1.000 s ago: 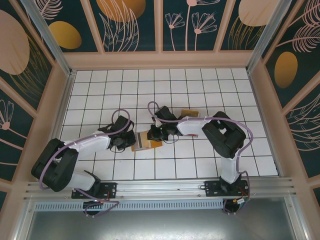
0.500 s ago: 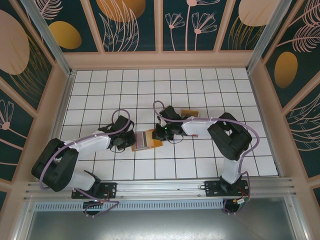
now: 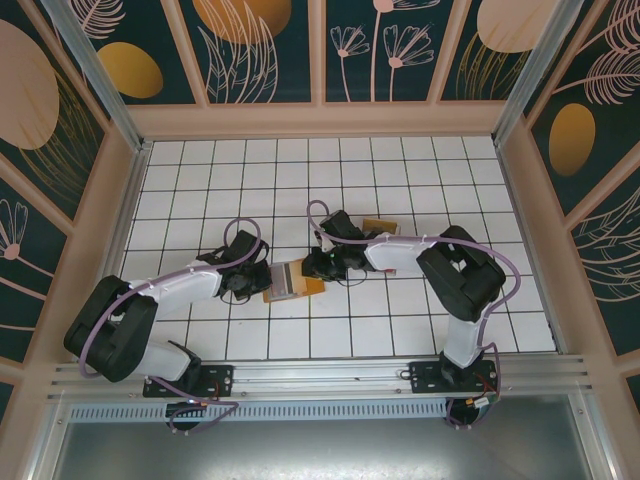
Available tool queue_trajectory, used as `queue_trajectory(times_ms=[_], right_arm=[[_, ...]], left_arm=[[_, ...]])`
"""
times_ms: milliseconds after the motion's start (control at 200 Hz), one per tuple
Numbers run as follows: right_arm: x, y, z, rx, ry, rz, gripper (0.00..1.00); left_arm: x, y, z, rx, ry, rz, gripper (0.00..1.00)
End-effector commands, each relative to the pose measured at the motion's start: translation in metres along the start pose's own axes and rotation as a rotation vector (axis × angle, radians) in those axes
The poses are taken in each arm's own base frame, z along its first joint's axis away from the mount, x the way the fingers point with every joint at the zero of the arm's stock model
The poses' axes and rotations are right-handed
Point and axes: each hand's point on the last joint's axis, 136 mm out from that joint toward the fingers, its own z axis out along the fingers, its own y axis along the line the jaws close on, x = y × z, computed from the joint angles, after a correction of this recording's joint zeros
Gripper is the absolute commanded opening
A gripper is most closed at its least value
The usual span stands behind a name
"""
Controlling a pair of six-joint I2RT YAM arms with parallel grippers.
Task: Take the credit cards out of the card holder
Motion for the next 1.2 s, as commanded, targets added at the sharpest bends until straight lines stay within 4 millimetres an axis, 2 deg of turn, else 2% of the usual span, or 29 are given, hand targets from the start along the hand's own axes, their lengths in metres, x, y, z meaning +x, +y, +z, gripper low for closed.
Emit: queue_trajectory(times_ms=[0,200,400,561,896,1191], right_arm=[[-0.003,0.007,0.009,-0.029,0.013,-0.012,0.22],[-0.003,0.007,0.018,-0.038,0.033,-0.01,0.22],[-0.001,0.014,0.018,-0.063,0.039,-0.025,0.19],[0.002,0.008,0.016,-0.044,0.037,-0.016,0.0],[0.006,-0.026,-0.002,0.017,0.007,0.036,0.0],[0.002,-0.035,-0.015,0.039,-0.014,0.031,0.0]], left_arm=[[0.014,0.021,0.009,-0.083,0.058,0.01,0.0],[0.015,0.021,0.009,-0.08,0.062,0.01,0.0],[0.017,0.023,0.01,-0.082,0.063,0.007,0.0],[0.017,0.023,0.01,-0.084,0.062,0.007,0.0],[0.017,0.025,0.01,-0.089,0.063,0.011,0.0],[0.017,0.025,0.009,-0.088,0.062,0.013,0.0]])
